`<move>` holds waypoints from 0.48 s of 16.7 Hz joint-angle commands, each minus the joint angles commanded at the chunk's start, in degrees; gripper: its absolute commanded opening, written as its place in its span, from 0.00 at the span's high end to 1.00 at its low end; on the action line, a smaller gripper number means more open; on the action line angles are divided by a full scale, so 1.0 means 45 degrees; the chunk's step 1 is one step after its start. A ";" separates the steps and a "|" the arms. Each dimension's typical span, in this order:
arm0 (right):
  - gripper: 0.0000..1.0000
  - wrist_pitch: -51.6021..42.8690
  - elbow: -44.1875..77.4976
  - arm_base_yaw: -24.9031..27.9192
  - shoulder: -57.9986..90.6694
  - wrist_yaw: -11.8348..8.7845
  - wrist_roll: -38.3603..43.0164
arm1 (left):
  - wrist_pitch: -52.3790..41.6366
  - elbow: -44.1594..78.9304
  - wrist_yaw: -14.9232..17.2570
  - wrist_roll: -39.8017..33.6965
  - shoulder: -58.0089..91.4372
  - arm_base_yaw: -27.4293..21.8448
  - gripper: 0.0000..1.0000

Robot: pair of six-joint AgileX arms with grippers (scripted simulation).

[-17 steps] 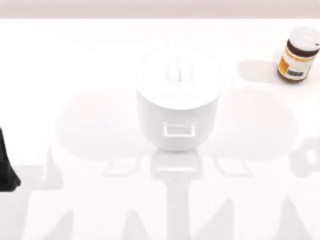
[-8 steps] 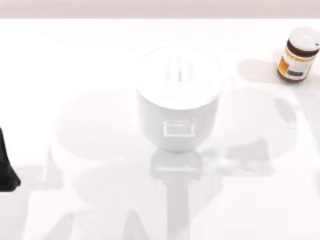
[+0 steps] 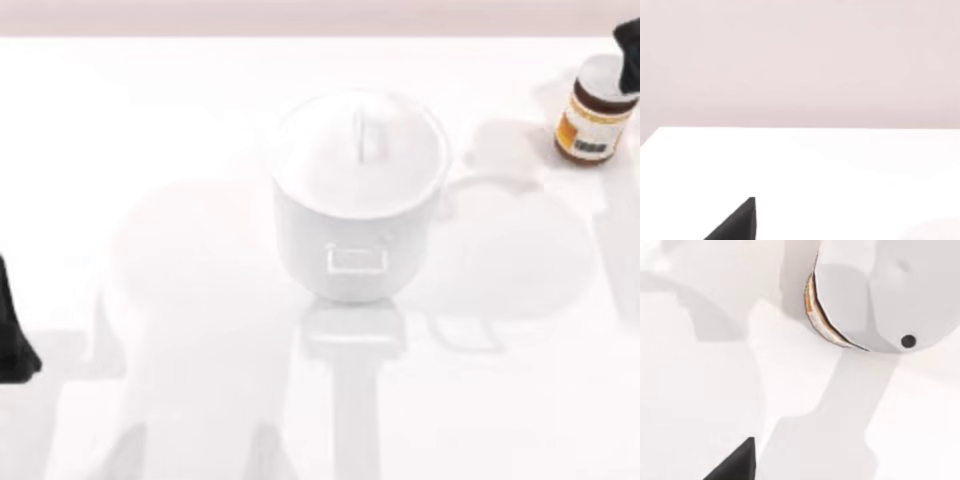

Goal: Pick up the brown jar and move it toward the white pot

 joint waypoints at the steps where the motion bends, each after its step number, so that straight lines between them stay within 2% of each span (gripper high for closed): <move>1: 0.00 -0.0325 0.1042 0.0023 0.0913 -0.0079 -0.0217 | 0.0000 0.0000 0.0000 0.0000 0.0000 0.0000 0.00; 5: 0.00 -0.1249 0.4341 0.0114 0.3755 -0.0346 -0.0903 | 0.0000 0.0000 0.0000 0.0000 0.0000 0.0000 0.00; 8: 0.00 -0.1541 0.5594 0.0164 0.4814 -0.0464 -0.1177 | 0.0000 0.0000 0.0000 0.0000 0.0000 0.0000 0.00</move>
